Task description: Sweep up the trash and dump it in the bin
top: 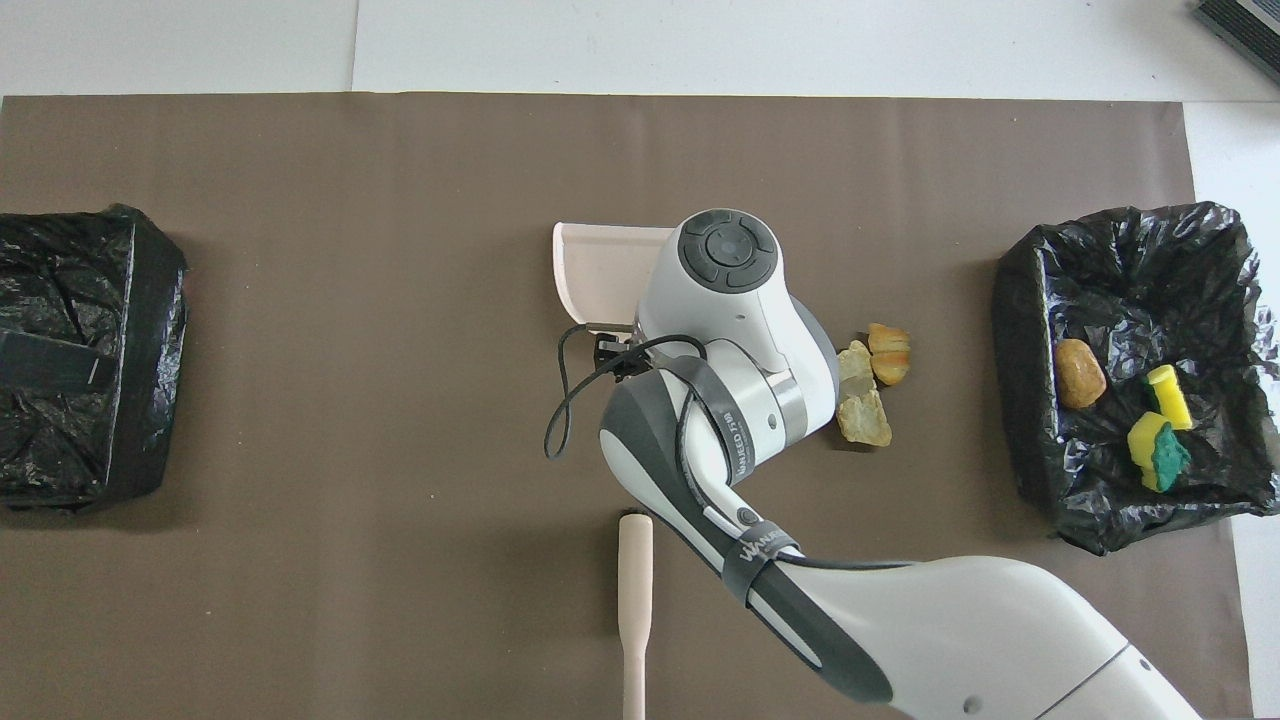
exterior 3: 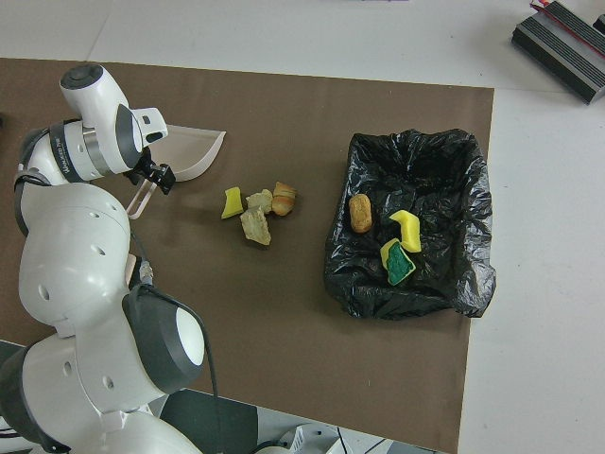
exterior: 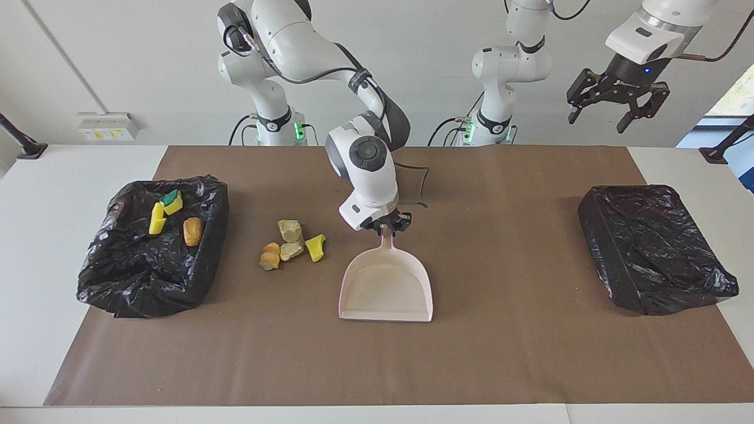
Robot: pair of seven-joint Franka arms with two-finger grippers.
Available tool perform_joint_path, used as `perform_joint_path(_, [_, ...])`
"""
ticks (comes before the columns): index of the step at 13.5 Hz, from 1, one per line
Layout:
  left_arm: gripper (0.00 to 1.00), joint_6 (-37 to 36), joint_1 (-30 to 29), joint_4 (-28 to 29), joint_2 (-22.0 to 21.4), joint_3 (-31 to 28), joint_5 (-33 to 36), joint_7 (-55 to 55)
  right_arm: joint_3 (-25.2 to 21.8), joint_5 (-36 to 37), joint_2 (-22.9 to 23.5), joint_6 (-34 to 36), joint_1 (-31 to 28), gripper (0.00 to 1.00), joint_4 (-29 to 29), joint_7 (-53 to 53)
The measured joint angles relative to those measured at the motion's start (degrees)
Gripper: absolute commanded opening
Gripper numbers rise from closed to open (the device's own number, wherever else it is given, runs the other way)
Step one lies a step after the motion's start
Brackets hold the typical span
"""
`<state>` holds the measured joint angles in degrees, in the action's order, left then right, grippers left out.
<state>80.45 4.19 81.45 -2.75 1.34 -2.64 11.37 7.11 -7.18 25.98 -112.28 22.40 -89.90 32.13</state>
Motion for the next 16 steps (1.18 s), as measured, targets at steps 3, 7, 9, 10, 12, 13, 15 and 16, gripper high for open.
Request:
perform_joint_path(3, [1.00, 4.1, 0.3, 2.1, 0.1, 0.9, 0.0, 0.0, 0.0, 0.0, -5.8, 9.6, -1.7, 1.00, 0.0, -3.4])
perform_joint_path(7, [1.00, 14.8, 5.4, 9.4, 1.4, 1.3, 0.0, -0.7, 0.0, 0.0, -12.7, 23.2, -2.0, 1.00, -0.4, -5.0])
perform_joint_path(9, [1.00, 20.0, 9.0, 12.4, 3.4, 1.5, 0.0, -4.1, 0.1, -0.1, -15.4, 26.6, -1.3, 1.00, -2.9, -5.0])
perform_joint_path(10, [1.00, 22.5, 10.8, 13.3, 4.7, 1.6, 0.0, -6.0, 0.2, -0.5, -17.0, 26.3, -0.4, 1.00, -5.7, -5.0])
perform_joint_path(12, [1.00, 27.5, 14.7, 14.8, 7.4, 1.6, 0.0, -10.4, 0.4, -2.9, -21.7, 21.1, 2.4, 1.00, -15.5, -4.5])
perform_joint_path(13, [1.00, 29.6, 16.5, 15.3, 8.7, 1.7, 0.0, -12.7, 0.5, -5.3, -24.9, 16.7, 3.8, 1.00, -21.8, -3.9])
perform_joint_path(15, [1.00, 33.6, 20.1, 15.9, 11.7, 1.7, 0.0, -17.1, 0.5, -9.5, -31.6, 10.3, 6.1, 1.00, -33.7, -2.4])
perform_joint_path(16, [1.00, 36.0, 21.9, 16.1, 13.5, 1.7, 0.0, -19.9, 0.5, -11.5, -34.0, 8.9, 7.2, 1.00, -37.5, -1.3])
